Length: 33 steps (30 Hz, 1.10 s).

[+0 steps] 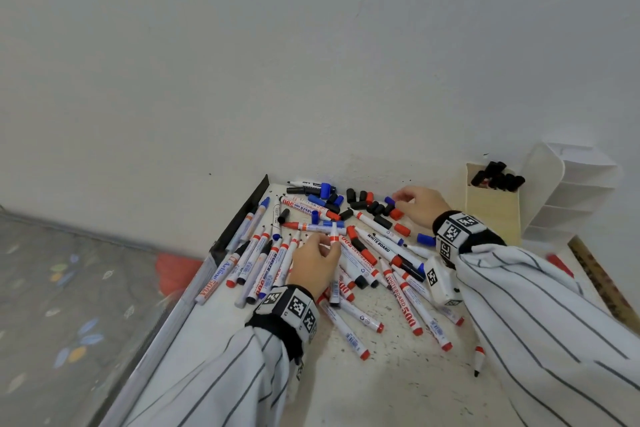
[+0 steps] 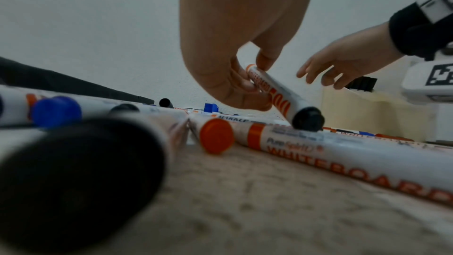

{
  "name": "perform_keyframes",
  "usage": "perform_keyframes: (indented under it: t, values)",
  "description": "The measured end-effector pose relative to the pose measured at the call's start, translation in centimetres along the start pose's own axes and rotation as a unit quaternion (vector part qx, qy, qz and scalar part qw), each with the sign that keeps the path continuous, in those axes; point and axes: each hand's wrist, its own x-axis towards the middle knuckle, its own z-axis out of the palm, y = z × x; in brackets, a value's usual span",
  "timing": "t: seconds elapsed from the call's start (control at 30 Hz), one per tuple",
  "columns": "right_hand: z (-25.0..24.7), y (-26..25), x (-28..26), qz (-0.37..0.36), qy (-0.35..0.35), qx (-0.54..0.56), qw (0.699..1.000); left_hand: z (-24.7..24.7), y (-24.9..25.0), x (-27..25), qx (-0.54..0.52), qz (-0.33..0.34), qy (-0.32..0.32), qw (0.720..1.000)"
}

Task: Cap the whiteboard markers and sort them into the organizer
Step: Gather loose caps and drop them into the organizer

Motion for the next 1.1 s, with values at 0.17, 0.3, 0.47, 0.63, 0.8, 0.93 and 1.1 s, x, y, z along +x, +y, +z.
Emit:
perform_keyframes:
  t: [0.17, 0.3, 0.47, 0.63, 0.8, 0.93, 1.1]
  values:
    - [2.8, -0.5, 1.9, 0.032, -0.109, -0.095, 0.989, -0.1, -0.4, 0.2, -0.011, -0.016, 0.004, 1.0]
    - [4.6, -0.5, 3.4, 0.036, -0.133, -0.17, 0.976, 0.1, -0.3, 0.1, -0.01, -0.02, -0.007, 1.0]
    - [5.5, -0.8, 3.9, 0.042, -0.145, -0.205, 0.967, 0.2, -0.4, 0.2, -0.009, -0.027, -0.01, 1.0]
    - [5.7, -0.8, 4.4, 0.045, -0.119, -0.203, 0.971, 0.0, -0.7, 0.3, -0.018, -0.038, -0.005, 0.999]
    - [5.4, -0.9, 4.3, 0.045, -0.137, -0.208, 0.967, 0.1, -0.5, 0.3, -0.015, -0.042, -0.017, 0.999]
    - [5.4, -0.9, 4.0, 0.038, -0.151, -0.206, 0.966, 0.1, -0.6, 0.2, -0.013, -0.04, -0.012, 0.999]
    - [5.4, -0.7, 4.3, 0.044, -0.058, -0.142, 0.987, 0.3, -0.6, 0.3, -0.009, -0.036, -0.012, 0.999]
